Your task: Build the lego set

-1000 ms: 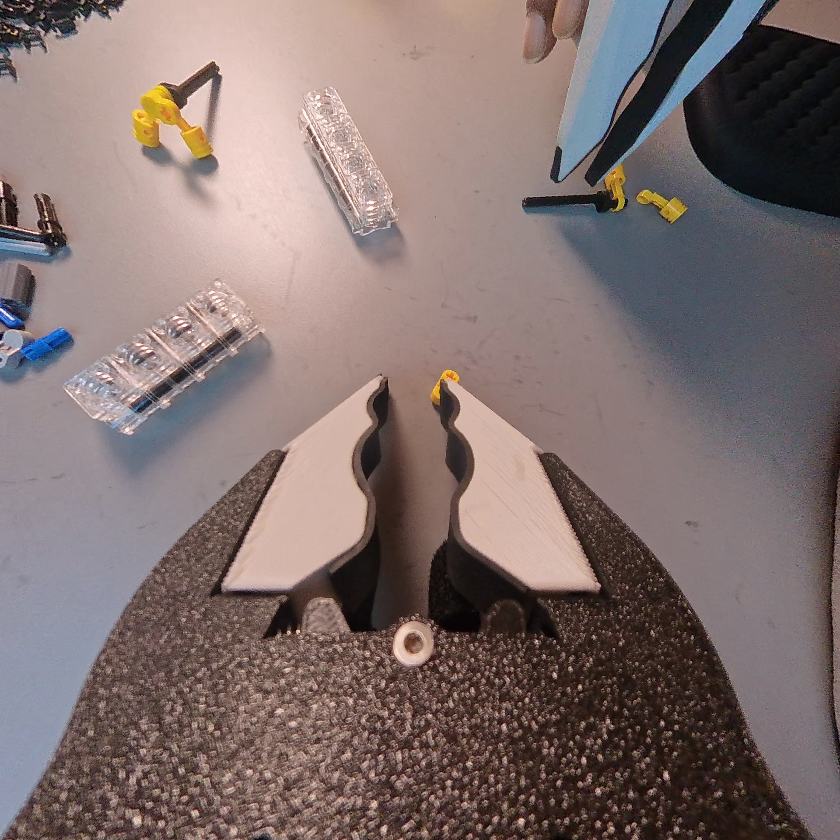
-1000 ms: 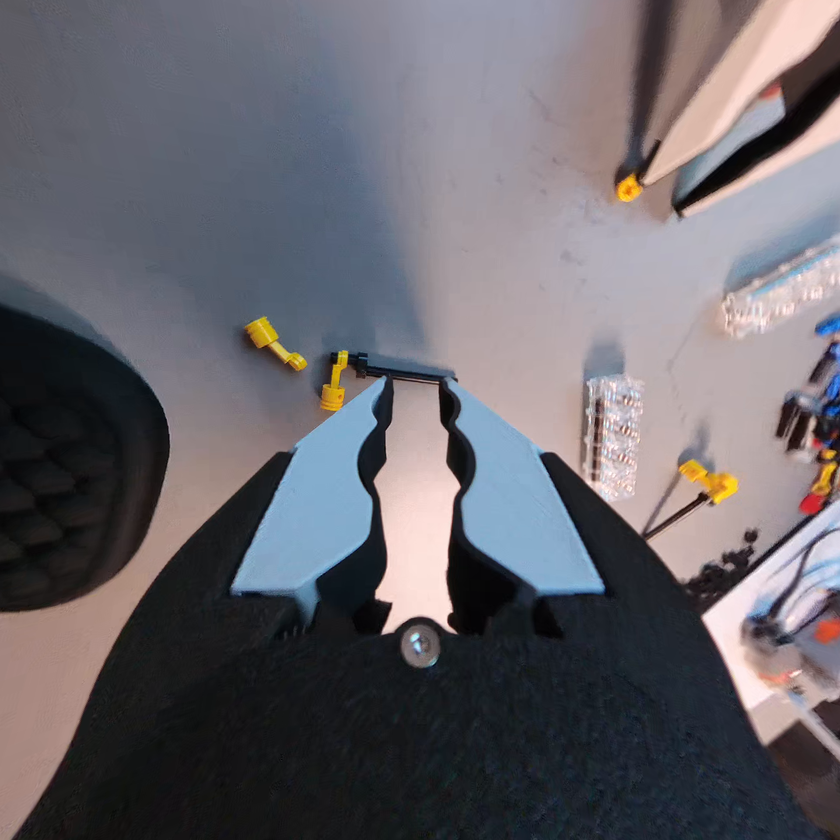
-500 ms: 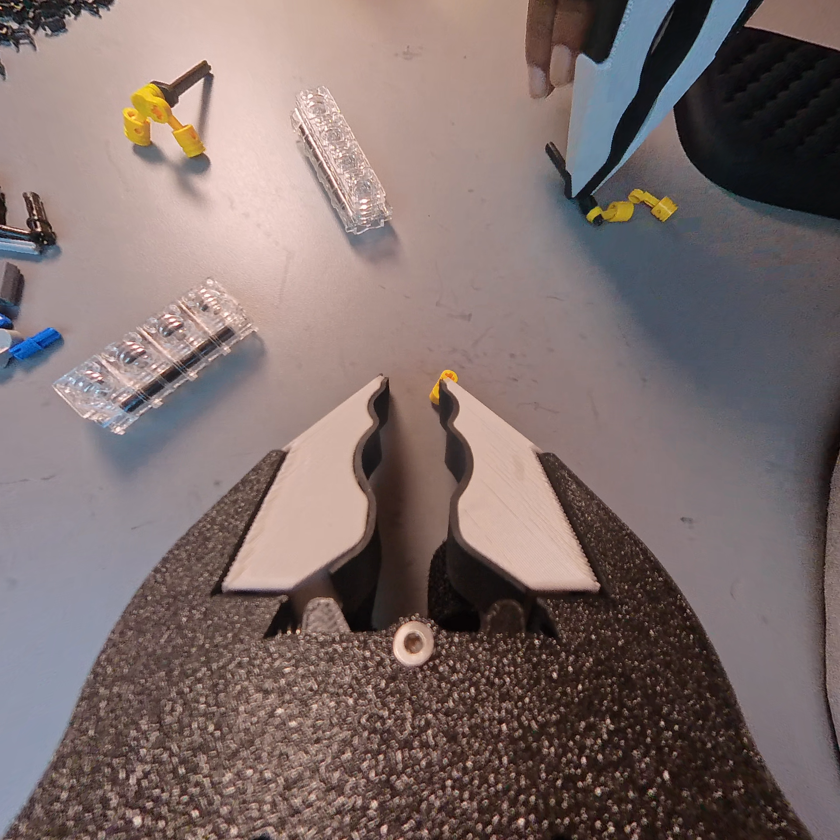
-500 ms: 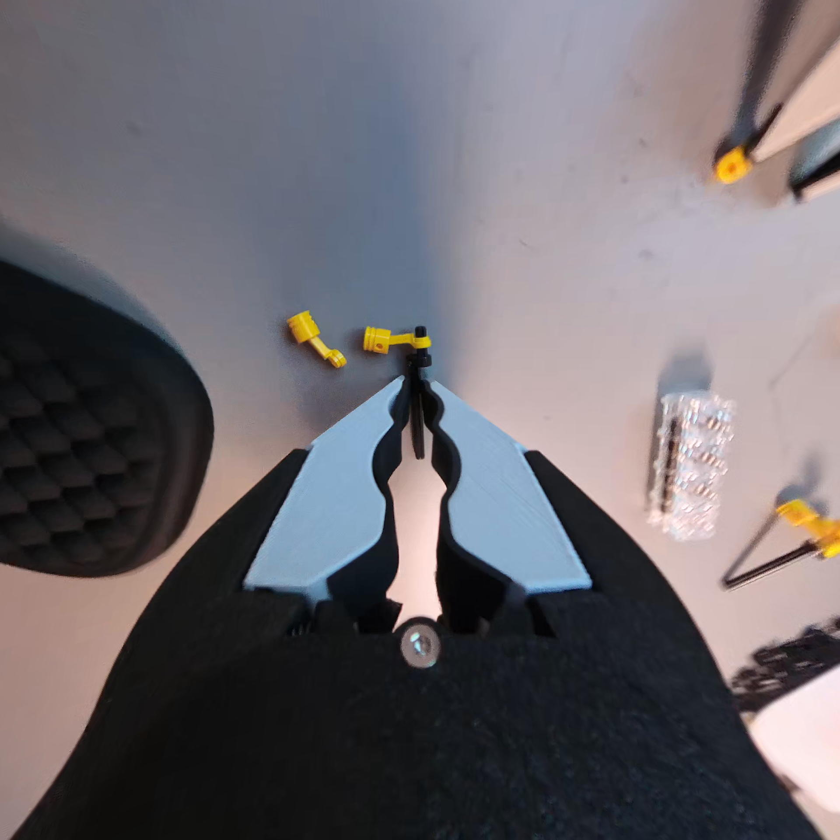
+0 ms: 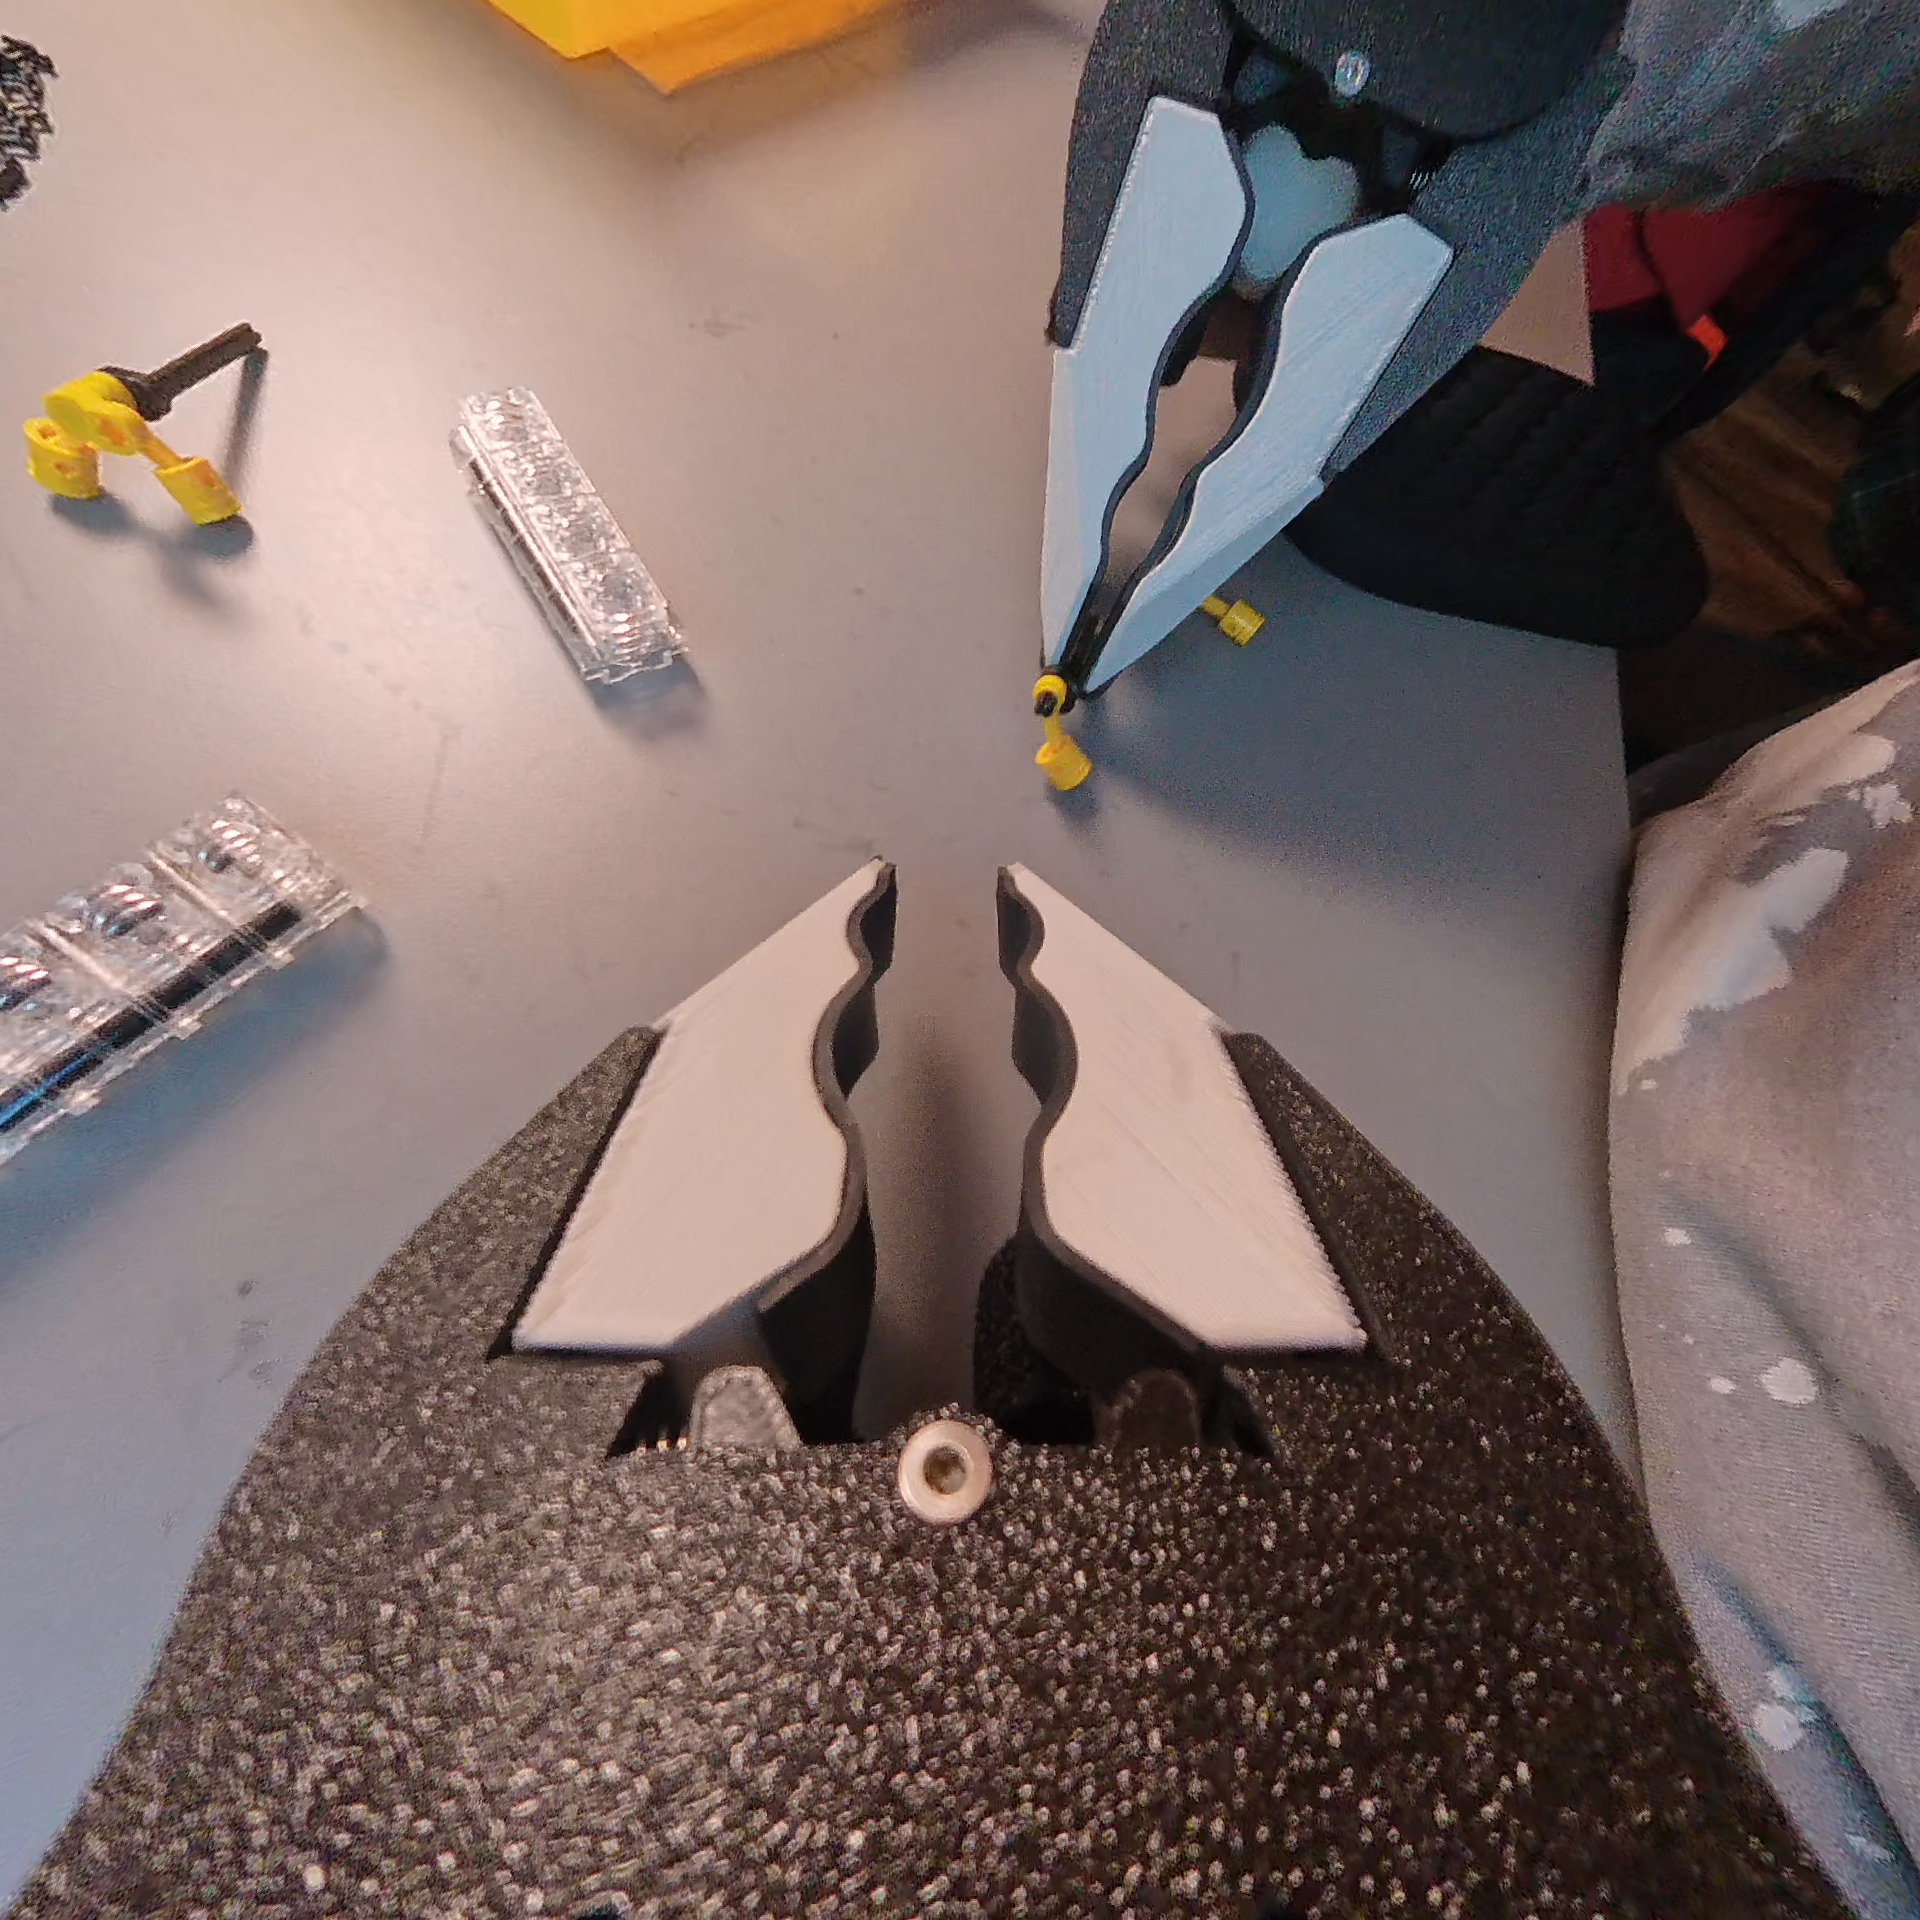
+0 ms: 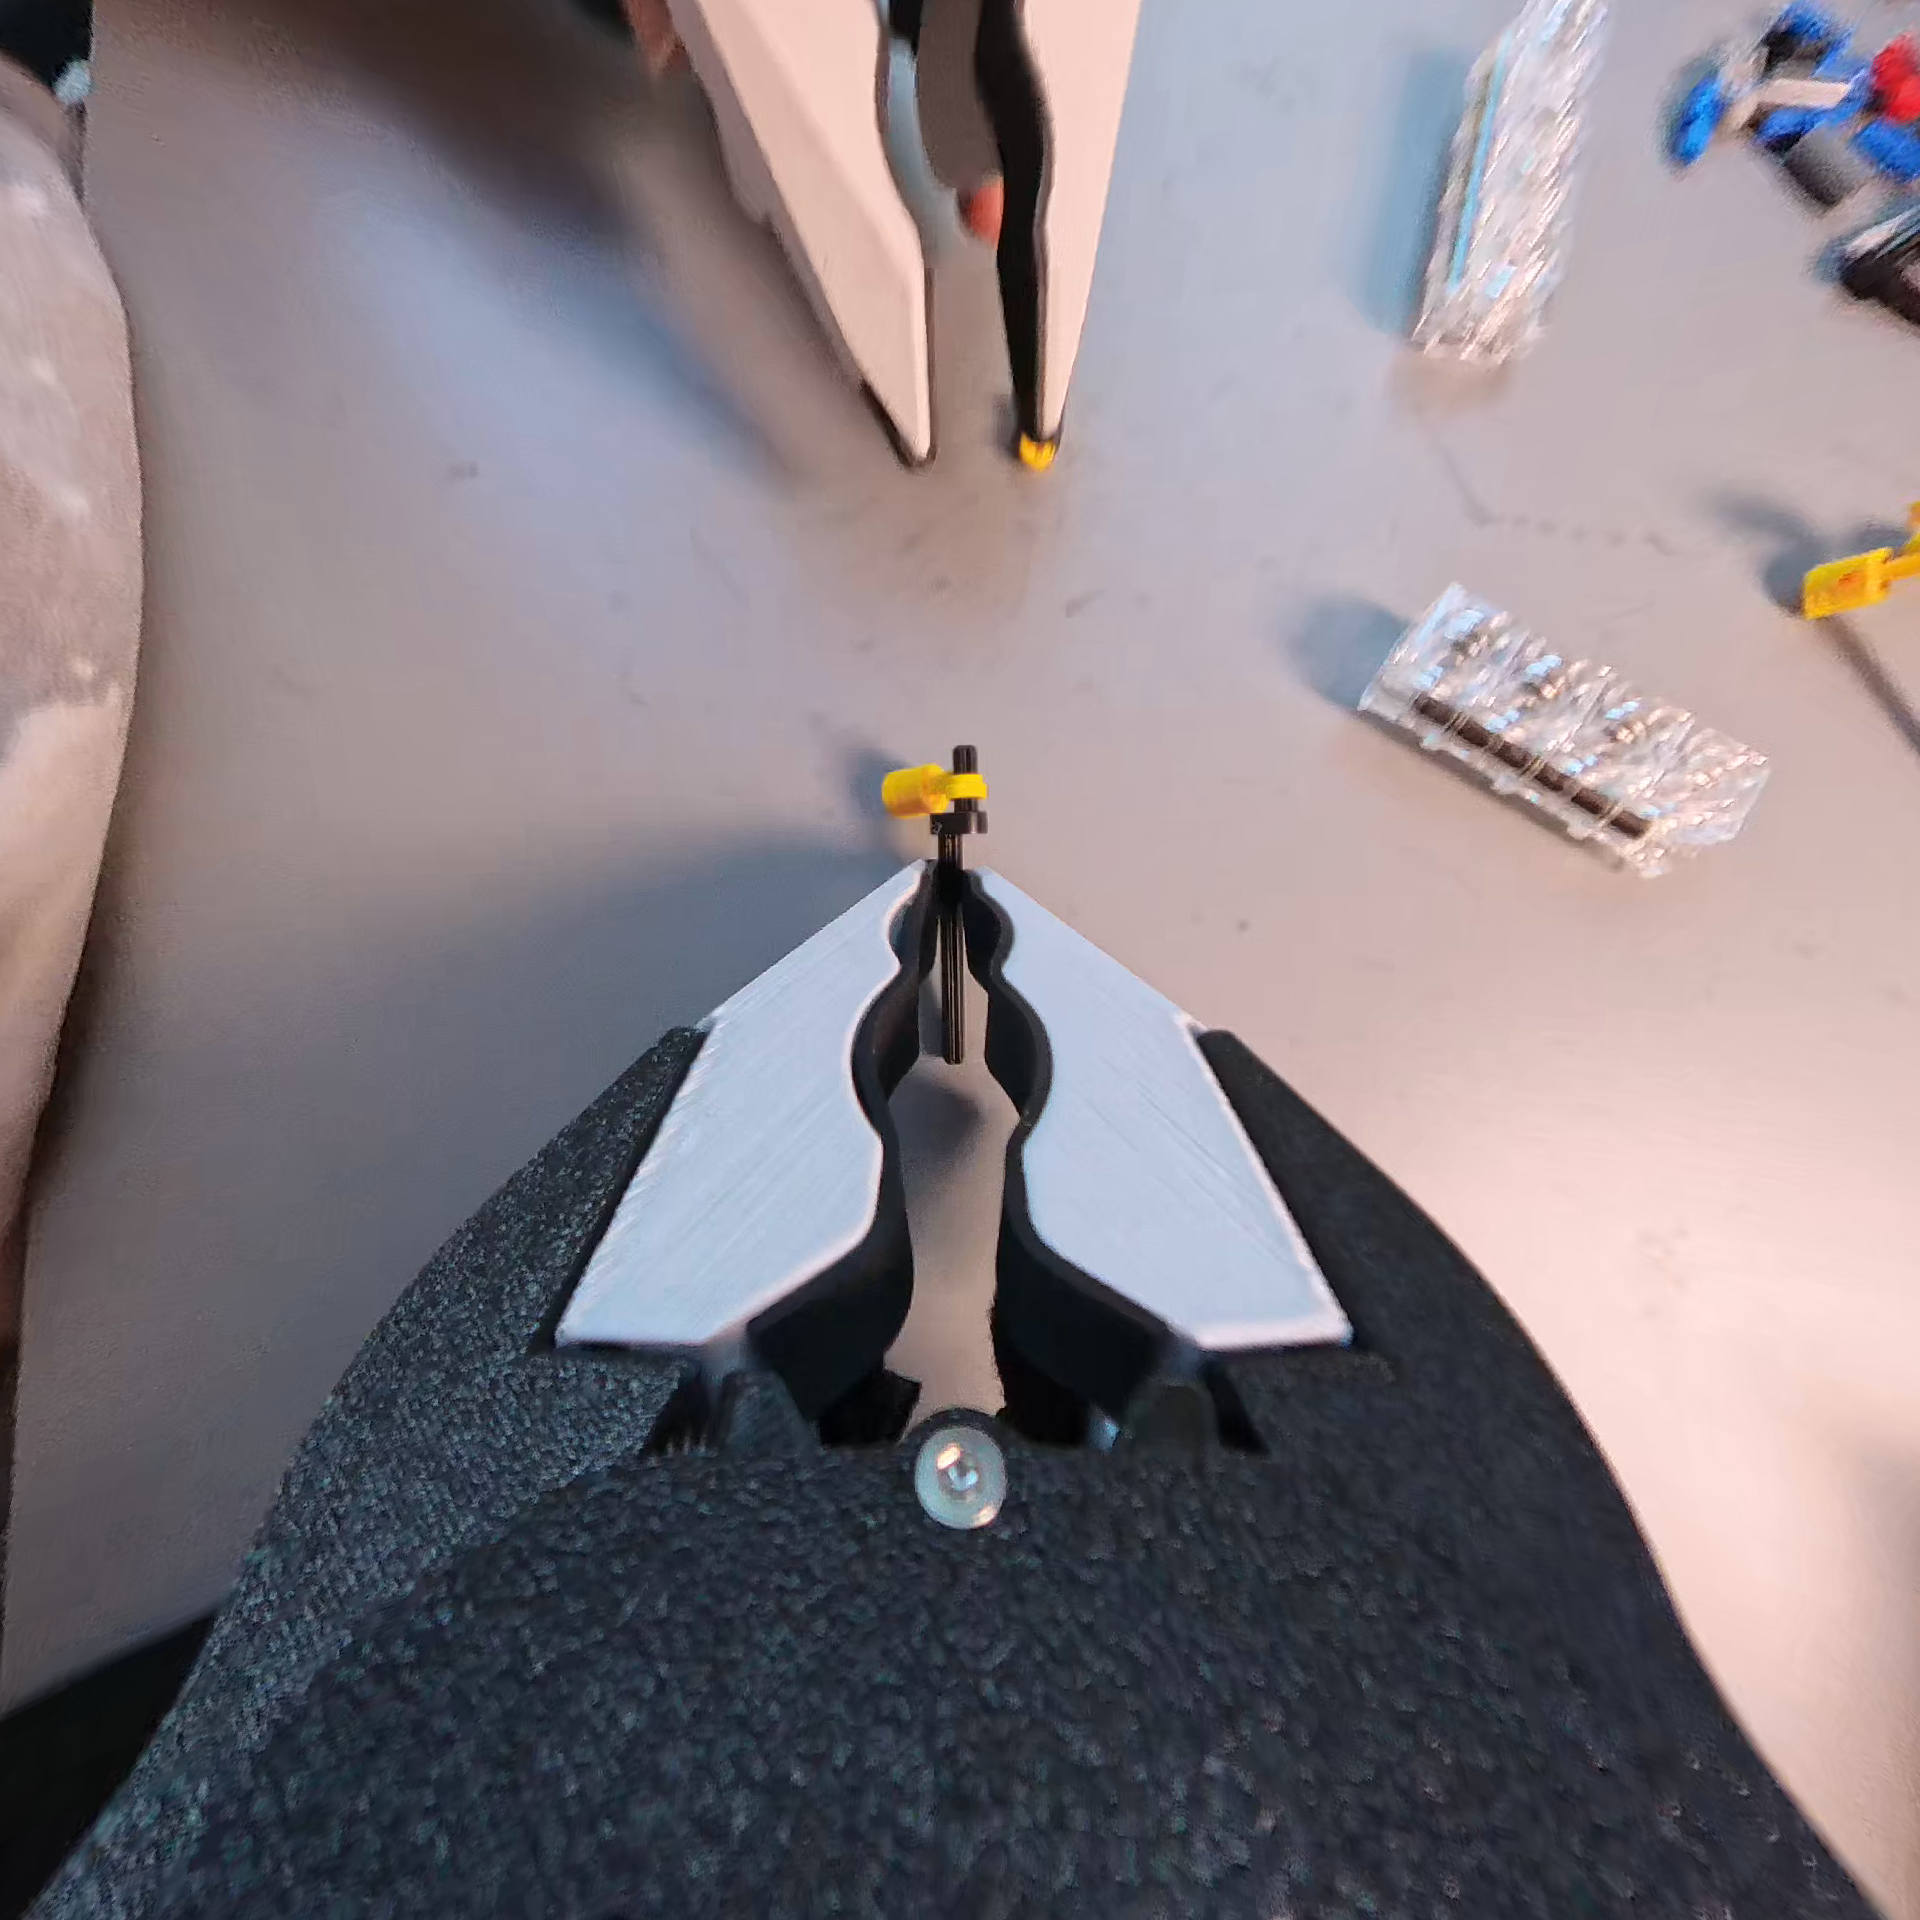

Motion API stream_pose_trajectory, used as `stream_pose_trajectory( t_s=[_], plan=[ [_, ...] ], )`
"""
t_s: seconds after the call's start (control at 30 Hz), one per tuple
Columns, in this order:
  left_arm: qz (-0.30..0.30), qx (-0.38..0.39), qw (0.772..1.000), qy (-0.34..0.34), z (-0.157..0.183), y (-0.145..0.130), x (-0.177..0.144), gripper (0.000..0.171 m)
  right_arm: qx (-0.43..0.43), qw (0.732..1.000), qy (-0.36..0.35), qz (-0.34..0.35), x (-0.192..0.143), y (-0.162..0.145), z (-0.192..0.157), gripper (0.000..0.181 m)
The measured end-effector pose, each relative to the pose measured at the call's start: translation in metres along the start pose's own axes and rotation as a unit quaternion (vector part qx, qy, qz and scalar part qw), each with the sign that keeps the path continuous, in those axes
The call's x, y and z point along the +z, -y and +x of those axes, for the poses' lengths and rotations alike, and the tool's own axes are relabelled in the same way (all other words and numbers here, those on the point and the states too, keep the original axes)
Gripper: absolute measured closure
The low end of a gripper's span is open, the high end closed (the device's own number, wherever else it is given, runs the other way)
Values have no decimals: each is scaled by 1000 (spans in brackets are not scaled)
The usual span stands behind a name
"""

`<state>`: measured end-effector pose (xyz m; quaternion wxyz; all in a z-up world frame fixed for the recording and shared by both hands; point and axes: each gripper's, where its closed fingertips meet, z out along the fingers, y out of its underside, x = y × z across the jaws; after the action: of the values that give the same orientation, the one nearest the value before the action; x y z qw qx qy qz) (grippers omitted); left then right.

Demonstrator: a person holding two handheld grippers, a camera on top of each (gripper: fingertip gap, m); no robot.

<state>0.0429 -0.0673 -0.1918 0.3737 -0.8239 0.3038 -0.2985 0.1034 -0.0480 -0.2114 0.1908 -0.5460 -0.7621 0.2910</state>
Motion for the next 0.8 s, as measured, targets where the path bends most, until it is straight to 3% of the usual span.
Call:
stream_pose_trajectory(
  t_s=[0.23, 0.47, 0.8],
  plan=[
    [65, -8, 997, -43, 16, 23, -4, 153, 7, 993, -46, 111, 3, 38, 2, 177],
    [92, 65, 993, -30, 27, 33, -7, 165, -31, 988, -45, 147, -1, 64, -7, 177],
    [172, 71, 980, -65, 37, 58, -33, 167, -25, 964, -47, 260, -24, 93, -13, 176]
  ],
)
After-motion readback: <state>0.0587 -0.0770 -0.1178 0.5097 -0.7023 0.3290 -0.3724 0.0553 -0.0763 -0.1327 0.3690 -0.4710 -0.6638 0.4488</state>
